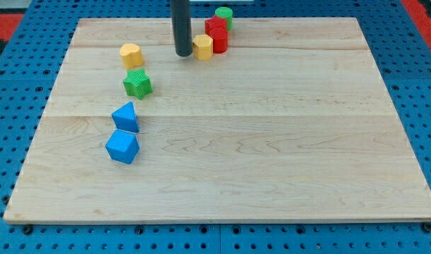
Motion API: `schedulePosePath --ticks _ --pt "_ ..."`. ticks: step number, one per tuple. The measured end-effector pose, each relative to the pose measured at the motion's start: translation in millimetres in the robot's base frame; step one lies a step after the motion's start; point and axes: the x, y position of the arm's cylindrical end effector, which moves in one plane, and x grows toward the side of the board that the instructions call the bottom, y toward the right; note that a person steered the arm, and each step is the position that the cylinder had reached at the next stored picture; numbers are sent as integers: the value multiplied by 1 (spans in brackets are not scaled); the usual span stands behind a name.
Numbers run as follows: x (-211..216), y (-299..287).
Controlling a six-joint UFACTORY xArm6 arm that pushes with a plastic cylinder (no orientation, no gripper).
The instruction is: Slide the yellow hexagon down a bit
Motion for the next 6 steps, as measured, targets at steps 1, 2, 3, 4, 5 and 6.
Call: schedulePosePath --ticks 1,2,3,4,5,6 --pt "-41 -15" --pt "-41 -4" --pt "-43 15" --pt "-20 24" --pt "4 24" --pt "12 31"
